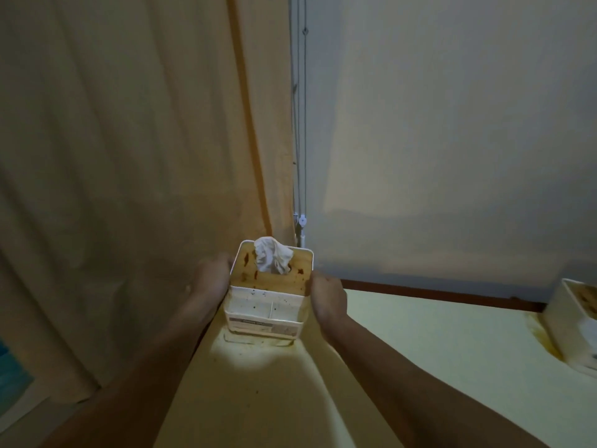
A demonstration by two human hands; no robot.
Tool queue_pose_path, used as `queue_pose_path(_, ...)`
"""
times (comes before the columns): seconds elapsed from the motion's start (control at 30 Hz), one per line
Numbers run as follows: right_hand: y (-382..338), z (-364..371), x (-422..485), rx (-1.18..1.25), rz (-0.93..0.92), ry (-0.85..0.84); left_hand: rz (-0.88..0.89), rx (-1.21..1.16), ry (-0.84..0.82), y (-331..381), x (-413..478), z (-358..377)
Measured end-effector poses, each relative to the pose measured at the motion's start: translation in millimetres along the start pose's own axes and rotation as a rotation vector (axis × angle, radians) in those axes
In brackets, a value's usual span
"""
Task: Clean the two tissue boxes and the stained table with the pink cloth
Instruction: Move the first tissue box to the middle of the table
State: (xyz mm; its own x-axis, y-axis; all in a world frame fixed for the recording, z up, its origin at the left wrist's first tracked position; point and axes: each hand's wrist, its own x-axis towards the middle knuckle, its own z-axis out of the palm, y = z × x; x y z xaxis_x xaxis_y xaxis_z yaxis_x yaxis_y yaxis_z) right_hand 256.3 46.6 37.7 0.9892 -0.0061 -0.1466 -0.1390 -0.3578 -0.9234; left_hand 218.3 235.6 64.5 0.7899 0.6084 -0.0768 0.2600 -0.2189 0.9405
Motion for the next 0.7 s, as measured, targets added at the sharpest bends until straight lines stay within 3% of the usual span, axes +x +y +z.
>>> queue_pose_path(0.27, -8, -123, -27, -0.082, -0.170, 0.083, 0.090, -0.189, -0.160, 73, -105, 26)
queue_pose_path(0.5, 34, -217, -65, -0.021, -0.102, 0.096, 0.055, -0.164, -0.314, 78, -180, 85)
queue_pose_path(0.7, 86, -256, -81, -0.056, -0.018, 0.153, 0.035, -0.051, -0.410, 53, -218, 133)
